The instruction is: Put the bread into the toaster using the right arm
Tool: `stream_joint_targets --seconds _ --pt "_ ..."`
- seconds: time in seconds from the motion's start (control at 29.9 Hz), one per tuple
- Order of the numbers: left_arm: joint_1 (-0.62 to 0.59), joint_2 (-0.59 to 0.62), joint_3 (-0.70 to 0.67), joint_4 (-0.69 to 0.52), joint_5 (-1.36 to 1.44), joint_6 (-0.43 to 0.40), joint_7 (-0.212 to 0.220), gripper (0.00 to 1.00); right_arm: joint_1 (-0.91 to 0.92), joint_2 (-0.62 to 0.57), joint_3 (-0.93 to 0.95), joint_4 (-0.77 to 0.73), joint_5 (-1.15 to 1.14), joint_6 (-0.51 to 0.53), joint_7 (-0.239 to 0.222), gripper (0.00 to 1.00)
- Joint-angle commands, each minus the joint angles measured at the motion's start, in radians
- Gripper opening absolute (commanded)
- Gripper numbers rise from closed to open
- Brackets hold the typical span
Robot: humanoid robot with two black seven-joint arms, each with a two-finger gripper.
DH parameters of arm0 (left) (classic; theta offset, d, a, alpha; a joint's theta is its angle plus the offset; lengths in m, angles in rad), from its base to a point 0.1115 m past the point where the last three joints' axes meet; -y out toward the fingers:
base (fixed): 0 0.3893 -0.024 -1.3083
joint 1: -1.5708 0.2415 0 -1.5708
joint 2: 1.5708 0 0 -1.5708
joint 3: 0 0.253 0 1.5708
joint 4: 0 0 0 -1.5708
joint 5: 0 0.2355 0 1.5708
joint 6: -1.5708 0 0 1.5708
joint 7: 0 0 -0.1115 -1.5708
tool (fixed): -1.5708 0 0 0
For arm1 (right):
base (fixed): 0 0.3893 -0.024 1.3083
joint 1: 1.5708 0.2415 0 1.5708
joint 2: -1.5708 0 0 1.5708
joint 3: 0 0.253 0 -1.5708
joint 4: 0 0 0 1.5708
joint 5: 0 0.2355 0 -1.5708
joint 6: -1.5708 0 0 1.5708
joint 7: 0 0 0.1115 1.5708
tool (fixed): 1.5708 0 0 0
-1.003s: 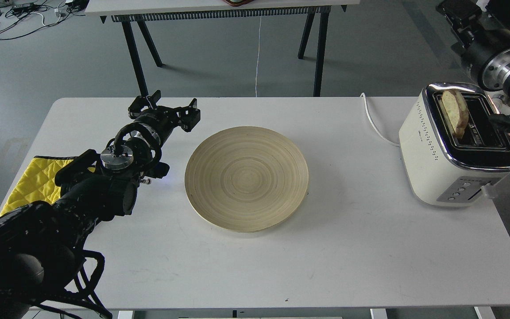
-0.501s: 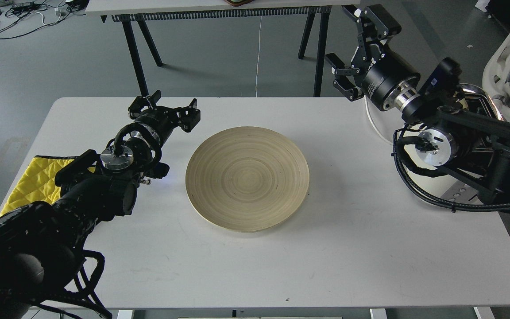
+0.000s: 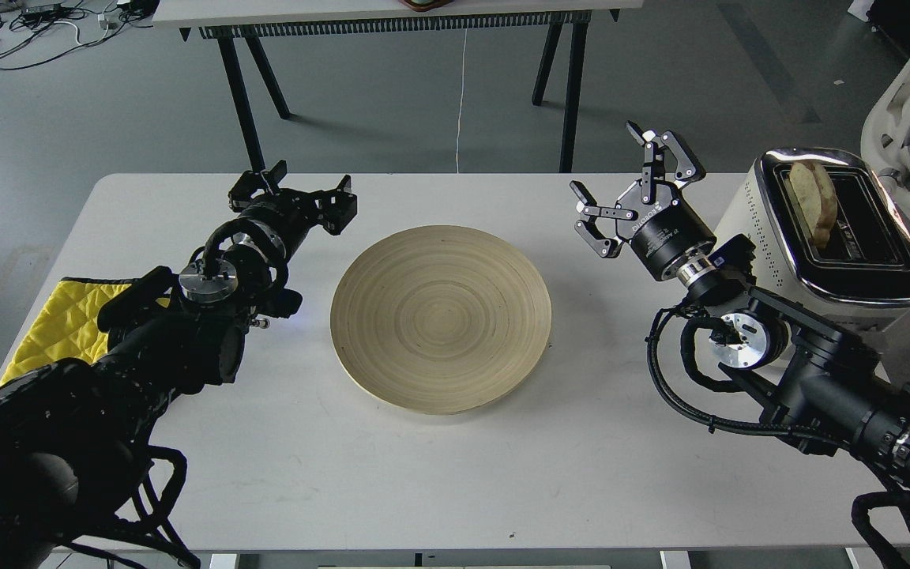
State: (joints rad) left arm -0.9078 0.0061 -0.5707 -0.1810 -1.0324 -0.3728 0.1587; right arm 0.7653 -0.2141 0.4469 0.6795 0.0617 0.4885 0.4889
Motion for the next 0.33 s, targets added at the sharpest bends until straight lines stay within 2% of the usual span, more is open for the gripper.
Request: stream_joint_targets --seconds 0.0,0.3 --pt "0.0 0.0 0.0 0.0 0.0 0.0 -0.001 1.0 -0.009 0.002 0.001 -0.001 0.001 0.0 0.0 0.99" --pt "0.0 0.0 0.0 0.0 0.0 0.0 0.001 1.0 0.002 0.002 0.01 0.006 0.0 0.0 0.0 0.99"
